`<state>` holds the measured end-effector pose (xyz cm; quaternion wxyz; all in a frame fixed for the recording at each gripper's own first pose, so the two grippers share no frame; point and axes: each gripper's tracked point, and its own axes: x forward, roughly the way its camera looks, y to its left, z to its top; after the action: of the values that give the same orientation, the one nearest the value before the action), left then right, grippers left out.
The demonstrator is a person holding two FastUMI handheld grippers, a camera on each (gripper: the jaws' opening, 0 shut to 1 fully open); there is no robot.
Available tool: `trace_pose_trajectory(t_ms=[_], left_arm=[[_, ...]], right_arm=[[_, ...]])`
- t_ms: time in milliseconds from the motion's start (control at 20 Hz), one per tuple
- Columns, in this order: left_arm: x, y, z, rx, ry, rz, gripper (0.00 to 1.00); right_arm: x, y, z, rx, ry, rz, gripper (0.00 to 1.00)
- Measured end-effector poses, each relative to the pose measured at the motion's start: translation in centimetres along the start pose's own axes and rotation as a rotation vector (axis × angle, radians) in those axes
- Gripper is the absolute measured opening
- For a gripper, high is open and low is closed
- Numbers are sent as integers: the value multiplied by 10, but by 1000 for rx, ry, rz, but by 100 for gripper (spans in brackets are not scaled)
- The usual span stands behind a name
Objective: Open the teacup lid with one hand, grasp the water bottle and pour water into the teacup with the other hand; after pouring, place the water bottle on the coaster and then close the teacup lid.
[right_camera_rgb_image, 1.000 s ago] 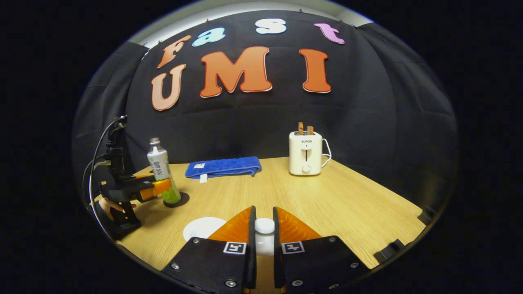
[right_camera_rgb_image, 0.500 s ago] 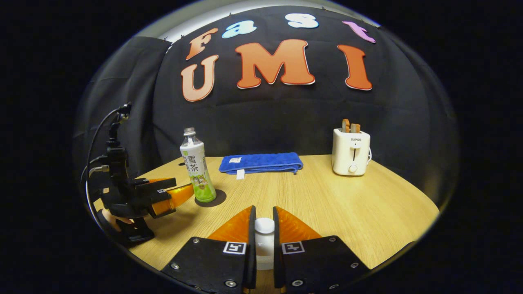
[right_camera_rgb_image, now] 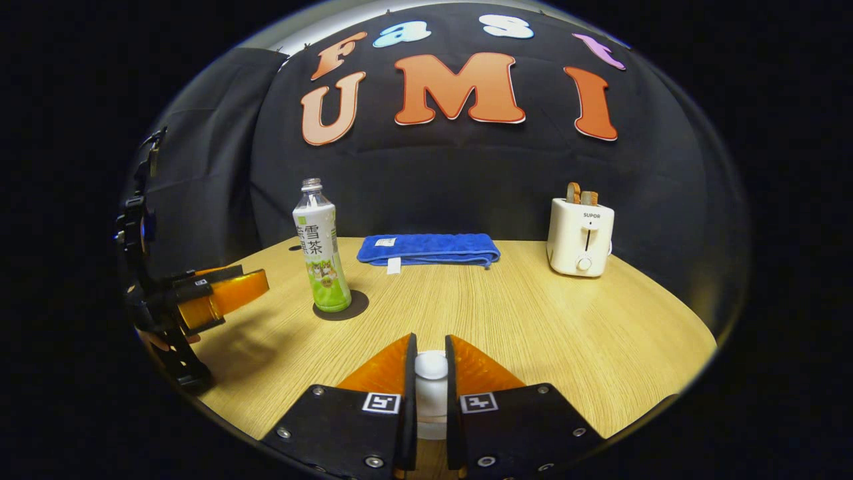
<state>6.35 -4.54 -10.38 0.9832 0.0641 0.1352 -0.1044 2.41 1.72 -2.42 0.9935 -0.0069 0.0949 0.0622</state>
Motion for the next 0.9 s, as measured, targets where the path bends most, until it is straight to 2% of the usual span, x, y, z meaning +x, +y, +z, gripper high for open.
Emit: trace_pose_trajectory(t_ms=[300,350,400,450,500,550,650,900], left_arm=[[-7,9,-1,-3,5,23,95],[-8,9,-1,-5,4,25,94],[-10,10,1,-3,2,28,95],[-12,10,2,0,-2,32,94],[-13,11,5,3,-7,35,94],[-15,11,8,6,-13,38,94],[-19,9,14,12,-23,37,95],[-28,12,25,2,-36,61,94]], right_arm=[[-7,-5,1,4,-9,-16,30],[-8,-5,3,9,-15,-17,39],[-10,-6,6,13,-24,-16,41],[-13,-7,10,14,-33,-19,62],[-16,-8,13,14,-45,-23,65],[-19,-11,18,14,-57,-31,83],[-26,-16,26,17,-79,-42,94],[-49,-31,50,31,-136,-71,97]])
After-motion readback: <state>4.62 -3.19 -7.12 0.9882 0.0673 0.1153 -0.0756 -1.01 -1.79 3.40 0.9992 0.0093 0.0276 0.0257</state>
